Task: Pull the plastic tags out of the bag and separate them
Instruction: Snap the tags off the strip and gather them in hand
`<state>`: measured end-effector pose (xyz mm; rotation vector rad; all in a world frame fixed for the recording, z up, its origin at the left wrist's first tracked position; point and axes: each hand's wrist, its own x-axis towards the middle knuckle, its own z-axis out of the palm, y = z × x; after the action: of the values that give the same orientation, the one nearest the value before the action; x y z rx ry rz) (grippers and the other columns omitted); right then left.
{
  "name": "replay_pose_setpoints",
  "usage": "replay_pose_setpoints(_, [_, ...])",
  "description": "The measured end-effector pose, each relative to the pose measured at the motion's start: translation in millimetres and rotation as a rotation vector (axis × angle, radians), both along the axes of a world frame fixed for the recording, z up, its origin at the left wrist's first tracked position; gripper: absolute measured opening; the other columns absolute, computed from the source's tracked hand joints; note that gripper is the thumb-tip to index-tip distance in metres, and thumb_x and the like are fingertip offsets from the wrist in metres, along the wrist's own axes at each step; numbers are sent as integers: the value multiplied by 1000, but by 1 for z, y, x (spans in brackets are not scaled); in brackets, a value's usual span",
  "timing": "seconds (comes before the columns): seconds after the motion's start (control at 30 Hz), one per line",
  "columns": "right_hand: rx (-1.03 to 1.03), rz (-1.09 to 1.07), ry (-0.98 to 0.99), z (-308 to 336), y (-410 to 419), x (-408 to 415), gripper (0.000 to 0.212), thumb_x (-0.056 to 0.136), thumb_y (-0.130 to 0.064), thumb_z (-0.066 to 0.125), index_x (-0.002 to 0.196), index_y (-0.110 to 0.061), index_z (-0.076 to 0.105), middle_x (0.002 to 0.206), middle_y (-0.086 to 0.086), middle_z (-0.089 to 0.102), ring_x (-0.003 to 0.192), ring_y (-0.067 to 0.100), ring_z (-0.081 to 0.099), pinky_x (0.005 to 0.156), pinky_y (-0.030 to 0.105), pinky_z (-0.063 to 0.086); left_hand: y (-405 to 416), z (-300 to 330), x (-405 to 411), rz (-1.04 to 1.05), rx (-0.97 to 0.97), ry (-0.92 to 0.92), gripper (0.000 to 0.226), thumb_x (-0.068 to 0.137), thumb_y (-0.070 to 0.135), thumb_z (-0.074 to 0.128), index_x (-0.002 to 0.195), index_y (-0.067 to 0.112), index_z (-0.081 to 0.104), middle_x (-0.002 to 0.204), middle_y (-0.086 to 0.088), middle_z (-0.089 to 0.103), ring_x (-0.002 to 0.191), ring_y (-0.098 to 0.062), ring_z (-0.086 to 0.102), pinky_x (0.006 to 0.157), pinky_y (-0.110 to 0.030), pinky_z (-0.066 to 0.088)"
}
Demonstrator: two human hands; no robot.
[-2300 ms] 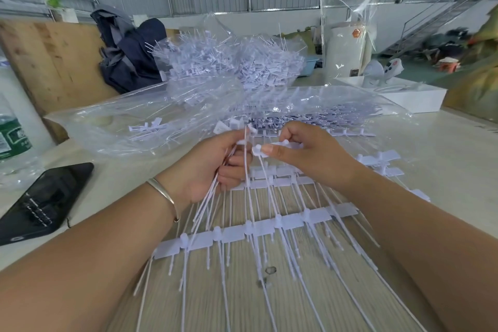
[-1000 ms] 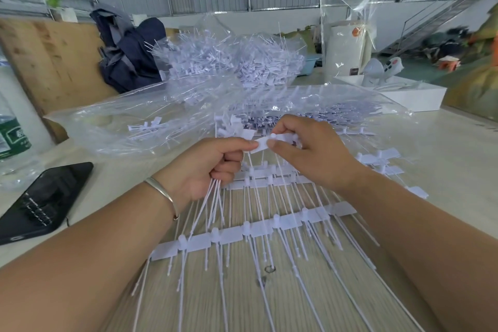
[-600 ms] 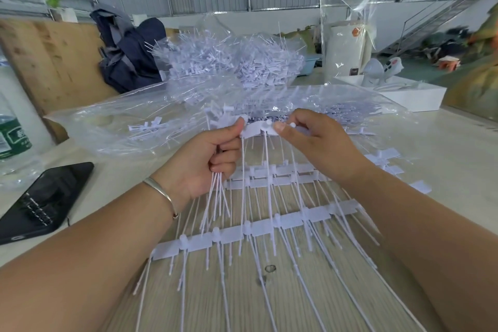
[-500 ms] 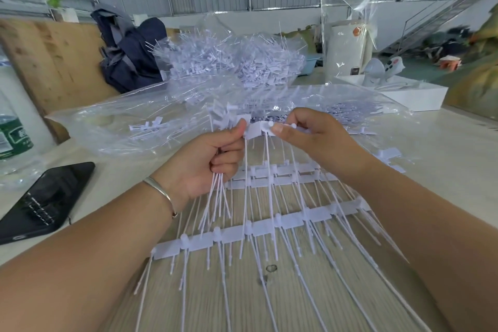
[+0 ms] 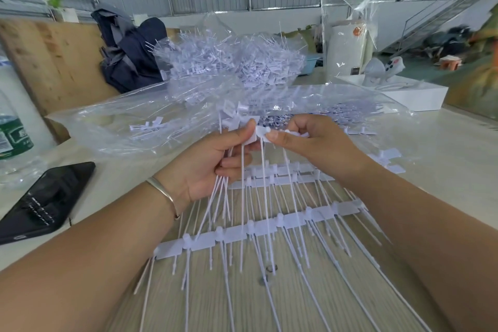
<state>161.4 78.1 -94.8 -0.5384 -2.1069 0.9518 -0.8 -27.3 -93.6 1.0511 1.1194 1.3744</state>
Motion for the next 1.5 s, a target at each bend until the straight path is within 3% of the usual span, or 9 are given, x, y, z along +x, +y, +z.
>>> replay_pose_setpoints(0.3, [-82, -15, 168, 7, 2, 4, 6, 74, -14, 79, 79, -16, 78, 81, -6, 74, 82, 4, 68, 77, 12, 50, 3, 2, 0, 133, -79, 194, 29, 73, 30, 68, 51, 25, 51, 45, 9, 28, 36, -5, 19, 36, -17, 11])
replay_pose_setpoints(0.37, [-100, -2, 151, 7, 2, 4, 8, 73, -10, 79, 77, -16, 79, 76, -2, 74, 77, 8, 68, 71, 13, 51, 3, 4, -2, 184, -90, 260, 30, 78, 22, 71, 53, 24, 56, 43, 9, 29, 35, -6, 21, 35, -15, 15])
replay_pose_setpoints(0.5, [-70, -52, 22, 4, 2, 3, 14, 71, -11, 77, 68, -25, 78, 73, 6, 73, 77, 34, 65, 70, 42, 54, 2, 4, 2, 329, -143, 485, 10, 78, 20, 77, 82, 18, 68, 49, 5, 41, 43, -9, 34, 46, -21, 23])
replay_pose_setpoints(0.67, [59, -133, -98, -3, 1, -1, 4, 69, -23, 76, 71, -25, 78, 61, -26, 66, 61, -8, 58, 68, 15, 41, 3, 5, 7, 395, -119, 598, 15, 72, 11, 78, 85, 9, 73, 54, 1, 53, 40, -8, 39, 41, -16, 26])
replay_pose_setpoints(0.77, [61, -139, -101, -2, -2, -1, 3, 69, -24, 75, 70, -26, 77, 70, -21, 69, 69, -5, 61, 72, 17, 45, 3, 4, 7, 457, -62, 631, 9, 72, 6, 76, 77, 12, 71, 44, 10, 53, 35, -2, 43, 37, -11, 29])
replay_pose_setpoints(0.9, [32, -130, -66, 3, 0, 4, 10, 69, -20, 75, 63, -27, 75, 67, -20, 69, 75, -5, 64, 74, 15, 47, 4, 0, 1, 614, -24, 932, 9, 74, 10, 76, 78, 10, 68, 70, -4, 69, 59, -15, 60, 56, -25, 47])
replay_pose_setpoints(1.03, [48, -152, 8, 5, 4, 6, 8, 73, -21, 75, 66, -19, 72, 64, -19, 63, 62, -5, 56, 64, 11, 42, 3, 1, -7, 557, 11, 592, 21, 70, 14, 84, 76, 23, 66, 55, 14, 61, 45, -2, 55, 42, -13, 39])
replay_pose_setpoints(1.3, [127, -98, -48, -1, 3, 2, 37, 83, -43, 69, 75, -8, 60, 52, -15, 43, 49, -3, 42, 51, 8, 30, 6, 1, -2, 401, -167, 181, 14, 89, 19, 67, 80, 10, 61, 61, -1, 58, 37, -6, 48, 33, -14, 31])
replay_pose_setpoints(1.5, [219, -72, -140, -2, 2, -1, 28, 82, -37, 71, 81, -10, 64, 54, -12, 44, 48, -2, 43, 48, 12, 31, 6, 0, -2, 193, -137, 154, 27, 95, 41, 51, 88, 15, 56, 50, 8, 28, 35, -4, 22, 35, -14, 17])
